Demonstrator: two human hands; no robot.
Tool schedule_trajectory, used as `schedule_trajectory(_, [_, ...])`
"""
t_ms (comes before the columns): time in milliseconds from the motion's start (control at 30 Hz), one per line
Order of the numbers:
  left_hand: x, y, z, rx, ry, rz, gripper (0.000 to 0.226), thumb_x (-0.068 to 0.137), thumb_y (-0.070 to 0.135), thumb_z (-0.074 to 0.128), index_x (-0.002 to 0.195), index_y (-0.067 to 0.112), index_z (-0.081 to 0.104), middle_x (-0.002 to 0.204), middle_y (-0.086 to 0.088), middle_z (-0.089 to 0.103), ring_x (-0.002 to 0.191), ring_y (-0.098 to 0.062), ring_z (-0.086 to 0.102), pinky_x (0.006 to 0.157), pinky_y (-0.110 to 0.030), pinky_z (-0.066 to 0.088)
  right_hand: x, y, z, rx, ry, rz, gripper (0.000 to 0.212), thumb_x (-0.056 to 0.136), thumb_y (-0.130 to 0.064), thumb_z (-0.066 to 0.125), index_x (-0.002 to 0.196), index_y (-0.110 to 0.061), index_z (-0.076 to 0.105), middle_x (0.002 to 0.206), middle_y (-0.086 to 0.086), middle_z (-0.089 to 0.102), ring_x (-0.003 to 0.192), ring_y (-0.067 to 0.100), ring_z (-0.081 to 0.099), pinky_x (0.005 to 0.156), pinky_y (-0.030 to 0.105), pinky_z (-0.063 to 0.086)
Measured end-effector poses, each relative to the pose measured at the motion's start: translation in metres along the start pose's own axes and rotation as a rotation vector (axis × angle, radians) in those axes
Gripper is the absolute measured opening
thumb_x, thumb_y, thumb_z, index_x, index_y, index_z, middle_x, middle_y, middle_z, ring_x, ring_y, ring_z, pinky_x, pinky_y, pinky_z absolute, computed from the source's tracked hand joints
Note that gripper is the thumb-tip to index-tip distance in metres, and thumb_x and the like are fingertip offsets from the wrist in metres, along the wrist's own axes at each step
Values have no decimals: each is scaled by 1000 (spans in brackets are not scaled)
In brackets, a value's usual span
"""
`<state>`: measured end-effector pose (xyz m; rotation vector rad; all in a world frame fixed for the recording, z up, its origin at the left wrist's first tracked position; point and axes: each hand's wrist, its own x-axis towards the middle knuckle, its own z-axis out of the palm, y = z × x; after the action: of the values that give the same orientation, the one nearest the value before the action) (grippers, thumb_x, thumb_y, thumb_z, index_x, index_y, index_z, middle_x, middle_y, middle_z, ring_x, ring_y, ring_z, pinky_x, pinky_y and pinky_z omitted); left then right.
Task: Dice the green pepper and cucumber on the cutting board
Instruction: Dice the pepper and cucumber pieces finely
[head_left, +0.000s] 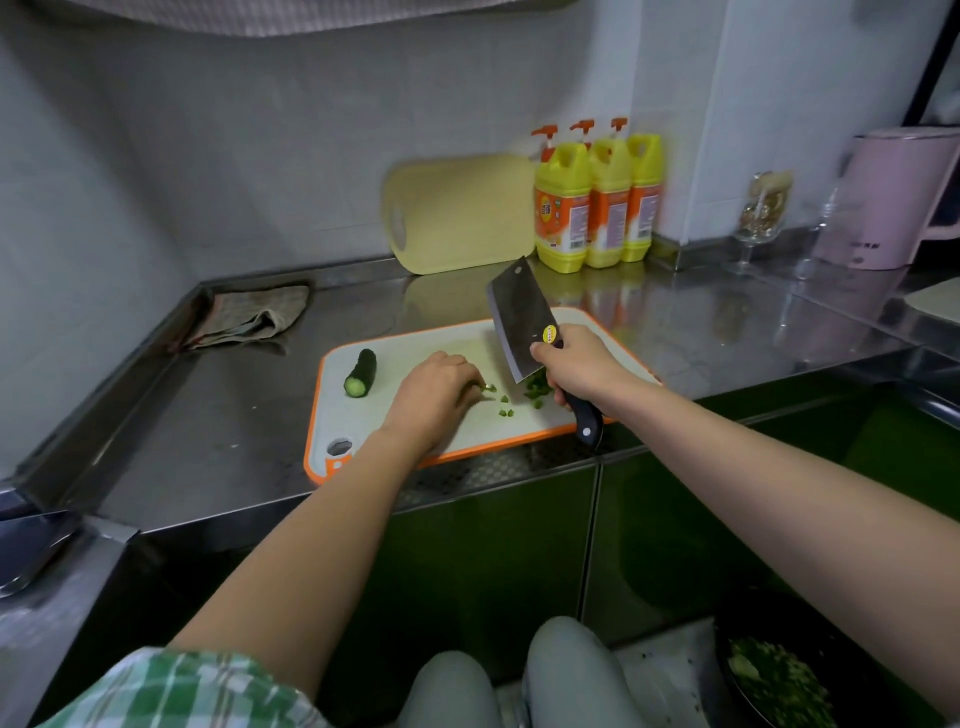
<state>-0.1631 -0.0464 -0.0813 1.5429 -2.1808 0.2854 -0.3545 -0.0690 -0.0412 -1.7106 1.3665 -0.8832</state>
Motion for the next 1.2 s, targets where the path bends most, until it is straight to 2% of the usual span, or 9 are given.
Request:
schedule_trajectory(167, [-1,-15,-12,92,123,-166,16,92,16,59,93,7,72,85,-15,68,85,-37,59,69,-41,40,-8,-9,5,-79,-105,18,21,98,-13,45,77,-12,48,59,9,50,41,20,48,43,23,38])
schedule_trajectory(267, [-6,-22,-18,165,93,-256,20,93,17,55,94,5,72,88,-18,66,88,-38,57,70,-42,37,-13,-12,19,-188,-176,32,20,95,-12,47,77,-7,52,56,11,53,41,21,50,43,23,39])
schedule_trajectory(400, [-15,-17,-12,216,46,-264,21,93,16,53,95,7,72,90,-16,66,90,-35,57,74,-41,40,-18,-9,27,-317,-249,48,18,92,-8,46,77,-3,55,56,14,55,42,23,50,40,22,38])
schedule_trajectory(600, [-13,-12,-13,260,25,-282,18,94,15,53,93,9,70,92,-14,66,90,-33,56,75,-40,41,-7,-4,1,-515,-78,68,18,88,-7,48,70,-6,52,68,15,57,62,30,55,57,29,44])
schedule_trajectory(700, [-16,-13,-13,251,31,-286,20,95,15,52,93,9,71,92,-13,67,89,-32,57,76,-39,41,-8,-6,1,-387,-105,48,11,88,-6,45,79,-5,51,65,17,56,49,27,55,48,26,44])
schedule_trajectory(767, [-17,-14,-12,245,31,-286,20,95,16,53,93,9,72,91,-13,68,88,-31,58,77,-39,42,-13,-14,10,-318,-158,10,14,90,-6,45,77,-8,49,62,15,54,42,23,52,41,21,39])
schedule_trajectory(900, [-16,-7,-12,195,20,-282,25,94,18,50,87,6,71,88,-16,67,85,-33,57,76,-41,42,-17,-17,20,-376,-269,13,20,91,-6,48,71,-5,52,55,14,54,34,18,48,34,18,35])
schedule_trajectory(1067, [-11,4,-6,128,-10,-214,22,93,25,56,94,10,72,92,-12,69,89,-32,58,75,-38,41,-12,-7,-1,-493,-117,73,18,87,-5,48,71,-3,56,57,13,57,49,26,56,46,23,41])
schedule_trajectory(1200, [-9,13,1,31,-16,-176,31,90,36,63,110,14,69,101,-9,68,100,-30,56,82,-37,43,-10,-3,-7,-364,-124,27,15,90,-6,45,75,-9,47,61,12,54,41,23,53,42,22,39])
